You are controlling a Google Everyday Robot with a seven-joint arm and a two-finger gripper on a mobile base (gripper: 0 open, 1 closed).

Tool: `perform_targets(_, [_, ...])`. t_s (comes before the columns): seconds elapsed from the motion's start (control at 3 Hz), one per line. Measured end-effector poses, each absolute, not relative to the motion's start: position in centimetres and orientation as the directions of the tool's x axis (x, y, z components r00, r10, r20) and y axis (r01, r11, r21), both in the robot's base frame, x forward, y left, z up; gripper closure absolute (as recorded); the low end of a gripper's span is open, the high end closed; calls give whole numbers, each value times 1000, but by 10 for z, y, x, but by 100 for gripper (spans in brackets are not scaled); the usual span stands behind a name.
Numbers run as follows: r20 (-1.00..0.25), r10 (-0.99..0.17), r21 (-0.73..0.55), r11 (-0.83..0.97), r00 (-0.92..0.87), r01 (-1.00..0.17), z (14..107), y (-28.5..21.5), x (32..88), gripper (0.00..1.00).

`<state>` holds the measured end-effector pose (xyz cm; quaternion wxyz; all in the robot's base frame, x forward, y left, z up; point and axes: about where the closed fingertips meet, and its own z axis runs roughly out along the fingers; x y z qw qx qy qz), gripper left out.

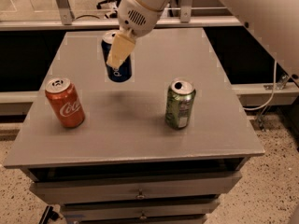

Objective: Knock pepsi can over

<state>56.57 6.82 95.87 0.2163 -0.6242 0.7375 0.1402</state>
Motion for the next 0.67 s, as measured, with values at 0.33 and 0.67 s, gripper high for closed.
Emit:
perform_targets(0.33, [-486, -856, -46, 227, -177, -973, 944, 70, 566, 100])
perform_targets(0.67, [-484, -848, -36, 263, -214, -964, 932, 71, 559, 100])
